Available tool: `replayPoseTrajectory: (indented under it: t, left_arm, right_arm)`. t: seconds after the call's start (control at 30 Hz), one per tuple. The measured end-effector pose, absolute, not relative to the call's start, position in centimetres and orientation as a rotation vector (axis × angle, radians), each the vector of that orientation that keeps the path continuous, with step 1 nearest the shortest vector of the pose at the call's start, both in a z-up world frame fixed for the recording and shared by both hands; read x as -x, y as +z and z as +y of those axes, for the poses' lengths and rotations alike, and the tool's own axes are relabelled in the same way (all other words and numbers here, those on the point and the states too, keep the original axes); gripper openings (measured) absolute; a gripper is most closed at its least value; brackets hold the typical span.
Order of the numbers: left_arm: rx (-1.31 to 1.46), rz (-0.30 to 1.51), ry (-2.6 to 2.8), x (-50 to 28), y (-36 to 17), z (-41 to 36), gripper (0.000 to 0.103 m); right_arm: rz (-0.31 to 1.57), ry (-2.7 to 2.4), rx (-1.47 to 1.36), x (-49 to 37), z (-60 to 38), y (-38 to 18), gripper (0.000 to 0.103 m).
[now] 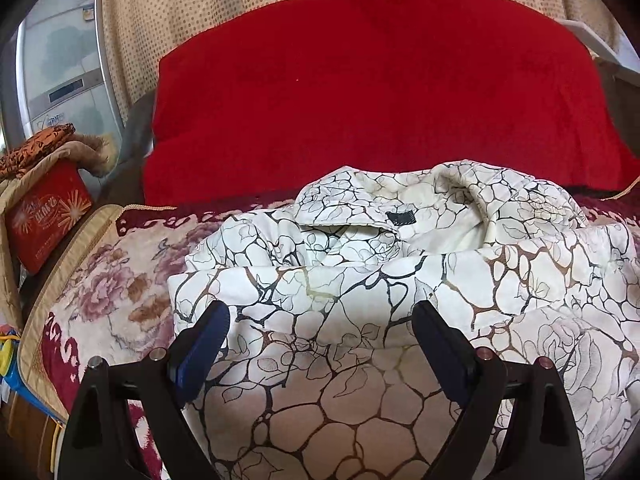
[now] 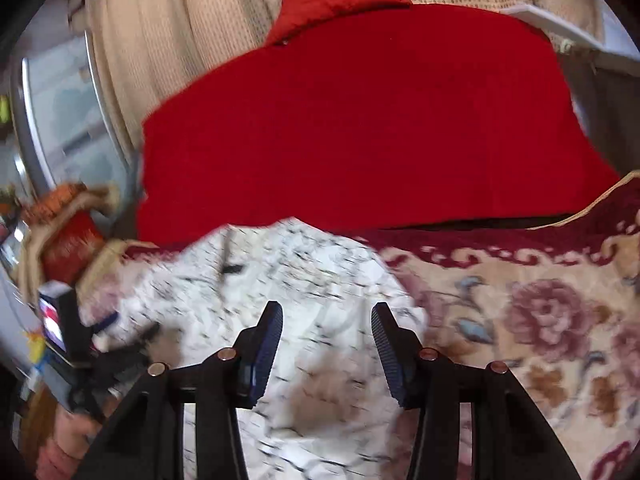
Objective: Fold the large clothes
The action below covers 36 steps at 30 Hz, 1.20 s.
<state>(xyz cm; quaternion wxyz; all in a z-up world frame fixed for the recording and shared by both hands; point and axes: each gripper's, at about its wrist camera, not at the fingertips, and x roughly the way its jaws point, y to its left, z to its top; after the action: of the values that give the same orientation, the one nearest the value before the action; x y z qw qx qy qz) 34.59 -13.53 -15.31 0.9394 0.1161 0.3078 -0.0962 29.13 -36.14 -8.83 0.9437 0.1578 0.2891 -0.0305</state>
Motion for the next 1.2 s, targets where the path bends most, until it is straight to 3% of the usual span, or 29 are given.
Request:
replayPoseTrajectory:
  t: [0.4, 0.8, 1.07, 1.2]
  left_arm:
    - [-0.223, 0.585, -0.194, -33.9, -14.2, -13.4, 0.092]
    - [-0.205, 0.565, -0.185, -33.6, -13.6, -12.8, 0.092]
    - [-0.207, 0.557, -0.19, -33.5, -13.5, -13.1, 0.092]
    - [-0.208, 0.554, -0.193, -33.4, -13.5, -13.3, 0.092]
  right_arm:
    - [0.905, -0.012, -0.293, -34.5, -32.2, -16.1, 0.05]
    - [0.731, 0.045, -0.324, -32.5, -32.4, -12.7, 0.05]
    - [0.904, 0.016, -0.303, -34.3, -31.9, -15.7, 0.05]
    - [0.882, 0.02, -0.278, -33.9, -31.6, -15.3, 0.05]
